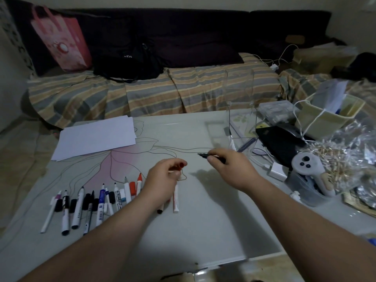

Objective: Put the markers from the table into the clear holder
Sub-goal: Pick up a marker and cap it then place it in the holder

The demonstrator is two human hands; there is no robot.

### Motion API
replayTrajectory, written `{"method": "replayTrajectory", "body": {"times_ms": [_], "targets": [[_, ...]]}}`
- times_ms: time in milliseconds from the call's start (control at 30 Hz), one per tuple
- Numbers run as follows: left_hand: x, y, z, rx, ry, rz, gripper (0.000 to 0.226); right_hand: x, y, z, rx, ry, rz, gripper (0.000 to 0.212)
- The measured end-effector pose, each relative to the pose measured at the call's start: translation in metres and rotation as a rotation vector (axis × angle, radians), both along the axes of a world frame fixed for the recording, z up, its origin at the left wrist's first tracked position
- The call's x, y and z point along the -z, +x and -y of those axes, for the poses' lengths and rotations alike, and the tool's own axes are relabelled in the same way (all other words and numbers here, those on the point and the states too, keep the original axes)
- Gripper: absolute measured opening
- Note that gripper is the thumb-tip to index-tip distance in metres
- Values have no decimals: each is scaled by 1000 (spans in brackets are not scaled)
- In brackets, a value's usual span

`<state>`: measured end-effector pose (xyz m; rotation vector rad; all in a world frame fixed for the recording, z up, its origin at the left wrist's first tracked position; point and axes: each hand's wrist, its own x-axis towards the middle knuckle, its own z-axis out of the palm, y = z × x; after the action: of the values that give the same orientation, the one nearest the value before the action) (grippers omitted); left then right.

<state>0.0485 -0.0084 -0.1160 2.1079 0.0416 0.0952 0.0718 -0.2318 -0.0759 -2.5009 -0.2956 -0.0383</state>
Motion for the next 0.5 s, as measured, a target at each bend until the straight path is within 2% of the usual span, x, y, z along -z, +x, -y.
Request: {"method": "replayTrajectory", "body": {"times_ms": [133,267,500], "targets": [[1,-1,-8,-12,-69,-38,46,-10,-9,-12,-142,-148,224,33],[-4,-4,-6,5,-62,-5,47,-15,-15,-27,-166,-225,343,31],[-18,-9,-6,67,111,122,42,-13,-16,-31,-123,-268,389,28]]}}
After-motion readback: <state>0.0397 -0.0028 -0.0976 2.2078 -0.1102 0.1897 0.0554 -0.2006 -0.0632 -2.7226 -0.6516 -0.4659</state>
